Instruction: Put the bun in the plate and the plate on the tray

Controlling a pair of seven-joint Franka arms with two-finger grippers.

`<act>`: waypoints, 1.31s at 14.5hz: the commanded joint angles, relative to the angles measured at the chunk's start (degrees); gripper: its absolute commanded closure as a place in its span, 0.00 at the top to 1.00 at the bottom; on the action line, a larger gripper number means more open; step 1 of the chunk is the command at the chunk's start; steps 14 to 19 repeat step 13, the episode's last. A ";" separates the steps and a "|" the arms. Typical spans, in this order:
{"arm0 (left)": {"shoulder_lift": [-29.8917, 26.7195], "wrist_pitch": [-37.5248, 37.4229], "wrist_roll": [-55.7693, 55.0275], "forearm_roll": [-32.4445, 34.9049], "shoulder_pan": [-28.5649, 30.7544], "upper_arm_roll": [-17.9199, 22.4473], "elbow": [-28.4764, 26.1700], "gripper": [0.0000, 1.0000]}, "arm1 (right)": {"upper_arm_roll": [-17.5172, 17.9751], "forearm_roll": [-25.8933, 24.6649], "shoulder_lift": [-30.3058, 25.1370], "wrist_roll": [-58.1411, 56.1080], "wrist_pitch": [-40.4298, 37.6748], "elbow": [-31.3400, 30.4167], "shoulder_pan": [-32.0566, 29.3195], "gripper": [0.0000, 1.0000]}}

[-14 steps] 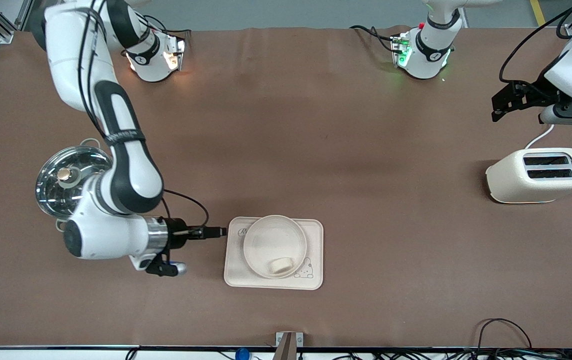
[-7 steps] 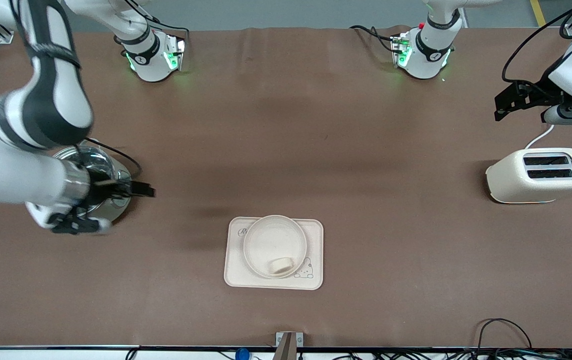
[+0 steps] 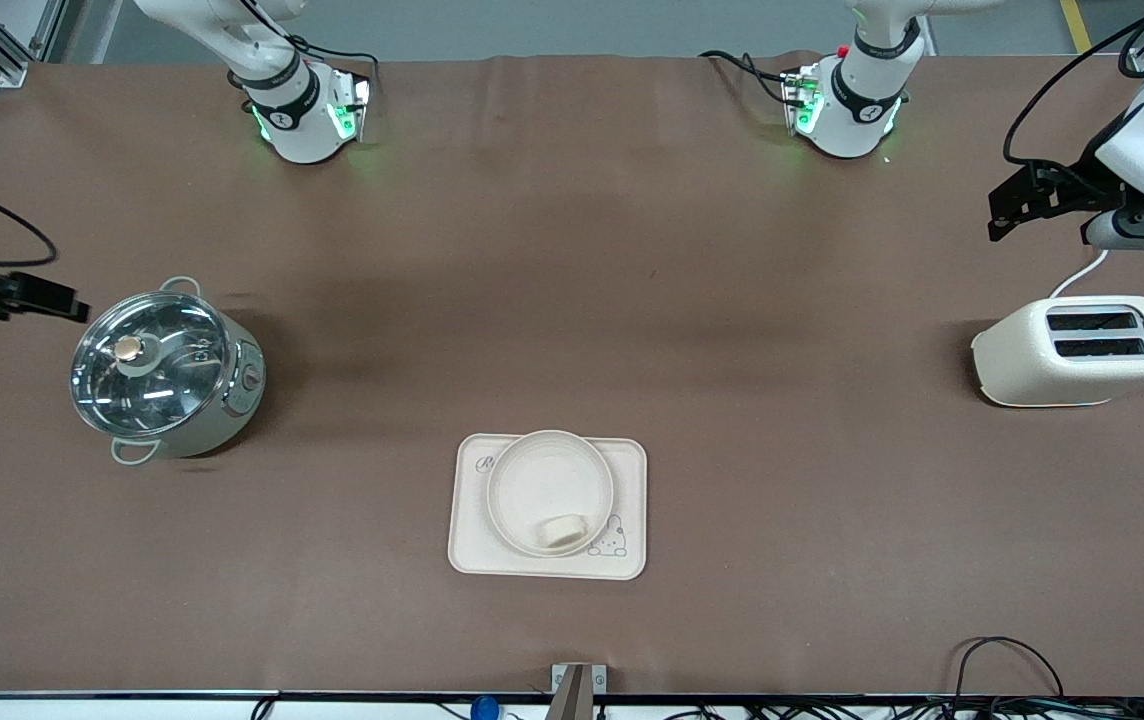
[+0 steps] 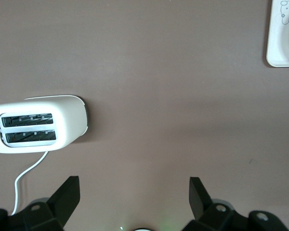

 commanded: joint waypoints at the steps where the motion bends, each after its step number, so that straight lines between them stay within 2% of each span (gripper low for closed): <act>1: -0.28 -0.69 0.98 0.08 0.02 0.23 0.03 1.00 | 1.15 -1.84 -6.07 0.03 1.44 -5.38 -0.38 1.00; 3: -0.19 -0.61 0.98 0.08 0.02 0.15 0.12 1.00 | 1.50 -3.68 -6.95 0.21 1.36 -5.73 0.15 1.00; 7: -0.02 -0.61 0.98 0.08 -0.07 0.15 0.38 1.00 | 1.77 -3.78 -8.27 0.64 0.83 -7.40 0.41 1.00; 11: 2.00 -0.69 0.81 0.08 -0.07 0.15 3.10 1.00 | 1.77 -6.50 -9.94 0.91 0.83 -8.02 3.75 1.00; 19: 2.01 -0.69 0.63 0.17 -0.25 0.15 3.55 1.00 | 1.85 -6.50 -10.21 1.70 0.83 -8.02 4.37 1.00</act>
